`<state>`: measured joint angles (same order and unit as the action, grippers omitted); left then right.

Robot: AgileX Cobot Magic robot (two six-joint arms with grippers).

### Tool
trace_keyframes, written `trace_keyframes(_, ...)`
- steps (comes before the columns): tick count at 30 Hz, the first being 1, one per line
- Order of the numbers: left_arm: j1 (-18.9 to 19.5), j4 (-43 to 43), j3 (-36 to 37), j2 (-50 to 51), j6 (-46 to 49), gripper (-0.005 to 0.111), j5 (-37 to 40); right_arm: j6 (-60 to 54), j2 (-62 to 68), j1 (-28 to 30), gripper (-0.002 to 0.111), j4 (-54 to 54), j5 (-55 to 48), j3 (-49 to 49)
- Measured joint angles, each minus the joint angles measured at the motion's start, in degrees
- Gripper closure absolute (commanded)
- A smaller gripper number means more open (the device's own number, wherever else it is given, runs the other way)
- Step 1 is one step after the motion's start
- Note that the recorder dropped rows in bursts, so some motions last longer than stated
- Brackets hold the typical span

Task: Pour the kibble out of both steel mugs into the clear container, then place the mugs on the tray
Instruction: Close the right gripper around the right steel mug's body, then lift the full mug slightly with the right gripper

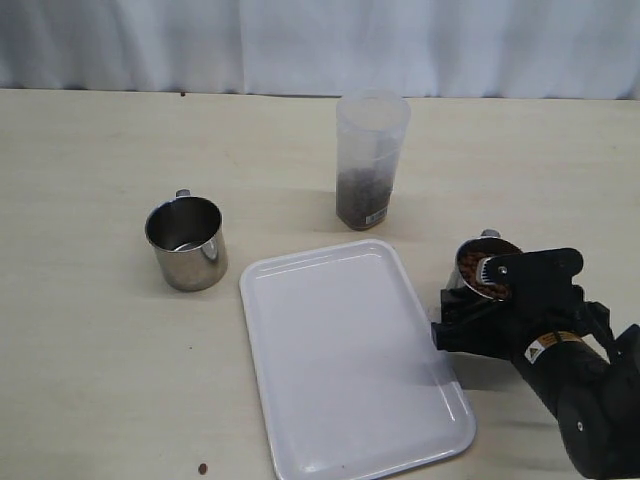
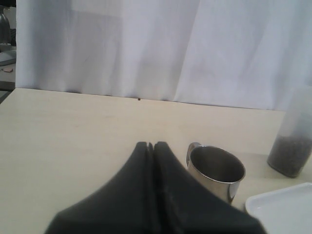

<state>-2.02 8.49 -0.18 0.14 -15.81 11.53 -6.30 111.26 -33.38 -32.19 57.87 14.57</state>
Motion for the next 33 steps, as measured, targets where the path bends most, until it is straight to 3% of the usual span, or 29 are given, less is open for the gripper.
trace_keyframes(28, 0.0, 0.0, 0.0, 0.0, 0.0, 0.107, 0.0, 0.0, 0.1, 0.0, 0.009, -1.0, 0.4, 0.0)
trace_keyframes(33, 0.0, 0.0, 0.0, 0.0, 0.0, 0.107, 0.0, -3.0, 0.1, 0.0, 0.009, -6.6, 0.7, 0.0)
